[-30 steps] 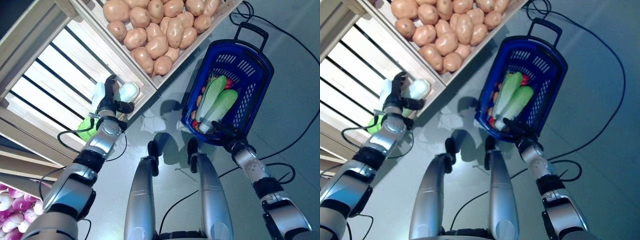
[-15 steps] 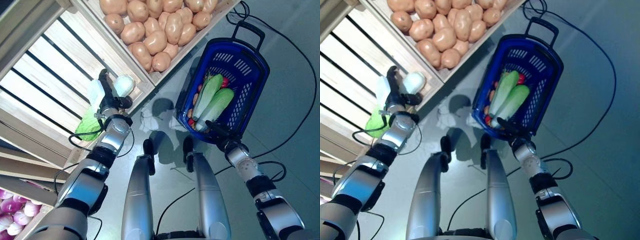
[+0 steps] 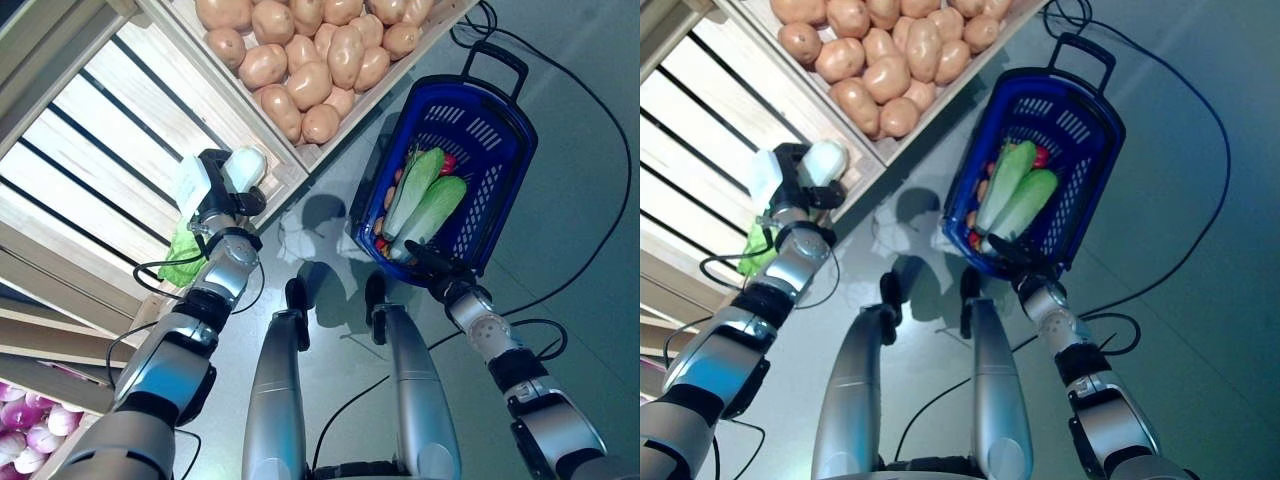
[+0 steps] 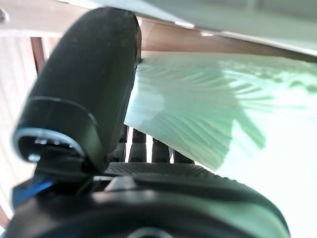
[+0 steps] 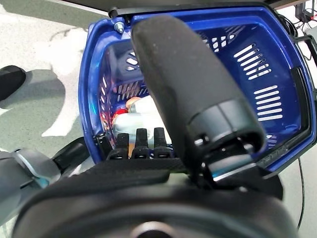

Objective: Put vegetables into the basket

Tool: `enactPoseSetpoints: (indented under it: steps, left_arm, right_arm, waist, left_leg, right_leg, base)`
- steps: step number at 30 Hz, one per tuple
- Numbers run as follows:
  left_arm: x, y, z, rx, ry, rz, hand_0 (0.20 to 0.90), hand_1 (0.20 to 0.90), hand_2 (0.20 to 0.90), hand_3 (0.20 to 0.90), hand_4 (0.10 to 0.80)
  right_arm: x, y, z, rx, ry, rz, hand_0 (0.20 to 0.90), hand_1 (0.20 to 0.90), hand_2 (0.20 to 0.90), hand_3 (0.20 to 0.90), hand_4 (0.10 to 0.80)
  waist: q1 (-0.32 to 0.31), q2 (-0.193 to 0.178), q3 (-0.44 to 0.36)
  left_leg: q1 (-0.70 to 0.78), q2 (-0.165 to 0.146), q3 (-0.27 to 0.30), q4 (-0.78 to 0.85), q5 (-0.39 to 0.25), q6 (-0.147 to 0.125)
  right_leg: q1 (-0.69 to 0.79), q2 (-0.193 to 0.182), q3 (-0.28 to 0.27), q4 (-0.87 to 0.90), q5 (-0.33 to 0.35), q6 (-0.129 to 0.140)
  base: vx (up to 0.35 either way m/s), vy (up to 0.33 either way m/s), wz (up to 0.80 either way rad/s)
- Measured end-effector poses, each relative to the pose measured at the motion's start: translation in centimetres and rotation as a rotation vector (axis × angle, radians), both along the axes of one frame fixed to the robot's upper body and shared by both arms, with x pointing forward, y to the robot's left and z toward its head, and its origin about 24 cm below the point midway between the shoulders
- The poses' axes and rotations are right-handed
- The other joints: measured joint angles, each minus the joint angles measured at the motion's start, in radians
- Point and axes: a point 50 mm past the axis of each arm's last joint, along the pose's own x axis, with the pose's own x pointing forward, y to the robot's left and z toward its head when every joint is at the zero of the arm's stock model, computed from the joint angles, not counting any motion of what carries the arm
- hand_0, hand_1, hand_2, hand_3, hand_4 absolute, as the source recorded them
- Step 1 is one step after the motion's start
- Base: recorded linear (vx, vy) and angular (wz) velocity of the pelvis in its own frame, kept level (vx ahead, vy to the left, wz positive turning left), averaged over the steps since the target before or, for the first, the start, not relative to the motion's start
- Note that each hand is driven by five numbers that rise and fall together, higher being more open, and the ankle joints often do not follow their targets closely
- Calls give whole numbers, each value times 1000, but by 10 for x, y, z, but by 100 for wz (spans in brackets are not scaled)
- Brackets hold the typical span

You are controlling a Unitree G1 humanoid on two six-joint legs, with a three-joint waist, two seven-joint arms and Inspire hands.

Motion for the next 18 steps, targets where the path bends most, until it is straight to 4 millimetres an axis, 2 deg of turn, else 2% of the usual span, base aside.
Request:
enactPoseSetpoints:
  steps: [9, 14, 18]
  left_arm:
    - [-3, 9, -4, 64, 26, -56, 300, 300, 300, 300, 400]
    - [-16, 17, -22, 66, 46, -129, 300, 300, 300, 300, 400]
    - [-28, 24, -30, 66, 53, -194, 300, 300, 300, 300, 400]
  right_arm:
    - [-6, -3, -8, -1, 22, -8, 900, 900, 900, 900, 800]
    - [-21, -10, -27, -116, 68, -6, 900, 900, 900, 900, 800]
    - [-28, -15, -35, -160, 84, -13, 900, 900, 900, 900, 800]
  waist:
    - [-8, -4, 0]
    - [-10, -4, 0]
    - [-2, -4, 0]
  left_leg:
    - [48, 0, 1, -36, 6, 1]
    - [163, -2, 6, -132, 27, -3]
    - [262, -4, 6, -224, 58, -10]
  right_leg:
    - [44, 0, 2, -31, 4, 1]
    - [150, 2, -1, -112, 21, -3]
    - [238, 3, -8, -185, 38, -8]
  base:
    - [0, 0, 0]
    - [0, 0, 0]
    - [27, 1, 1]
